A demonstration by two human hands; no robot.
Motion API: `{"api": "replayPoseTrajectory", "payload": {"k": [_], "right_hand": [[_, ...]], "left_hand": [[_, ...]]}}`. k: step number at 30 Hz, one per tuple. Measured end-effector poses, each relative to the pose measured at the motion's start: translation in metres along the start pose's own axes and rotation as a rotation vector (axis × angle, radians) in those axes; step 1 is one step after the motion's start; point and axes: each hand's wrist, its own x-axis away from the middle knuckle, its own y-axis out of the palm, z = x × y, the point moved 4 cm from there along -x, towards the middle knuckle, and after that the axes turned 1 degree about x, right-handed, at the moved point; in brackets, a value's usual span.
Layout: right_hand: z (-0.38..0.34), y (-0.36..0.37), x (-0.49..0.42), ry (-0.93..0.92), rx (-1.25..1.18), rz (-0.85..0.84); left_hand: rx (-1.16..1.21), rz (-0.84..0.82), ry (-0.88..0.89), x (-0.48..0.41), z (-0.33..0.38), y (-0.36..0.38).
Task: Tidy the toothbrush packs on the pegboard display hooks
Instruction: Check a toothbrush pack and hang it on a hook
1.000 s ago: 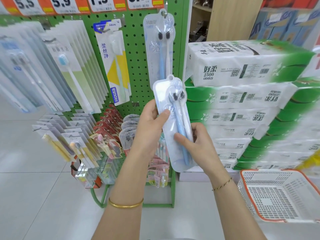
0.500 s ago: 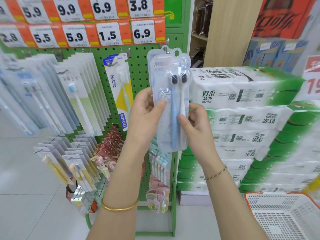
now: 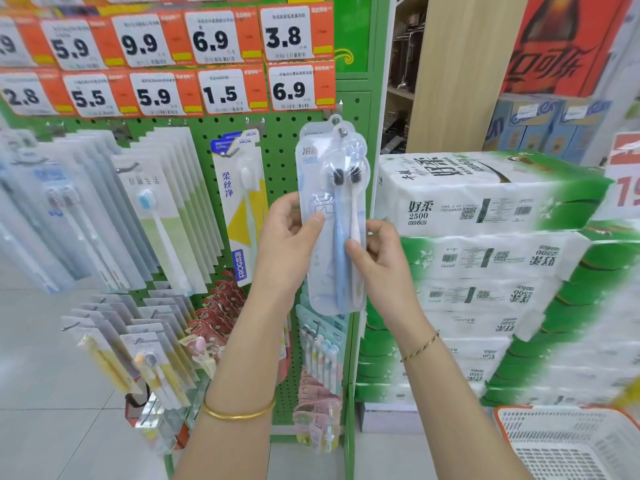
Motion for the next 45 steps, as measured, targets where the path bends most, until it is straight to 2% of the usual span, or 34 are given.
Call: {"api": "replayPoseTrajectory", "payload": {"k": [8, 18, 28, 45], "right_hand": [[0.025, 0.01, -0.042, 0.062, 0.115, 0.051], [0.044, 0.008, -0.066, 0.137, 0.211, 0.124], [0.035, 0.007, -0.087, 0.237, 0.072, -0.162], [0.03, 0.012, -0.058, 0.15, -0.149, -0.2]], "left_hand": [[-0.269, 0.055, -0.077, -0.008, -0.021, -0.004], [-0.309, 0.02, -0.094, -0.014, -0.02, -0.008], [-0.277, 0.043, -0.109, -0.015, -0.019, -0.016], [-0.229, 0.065, -0.071, -0.007, -0.01, -0.022]]}}
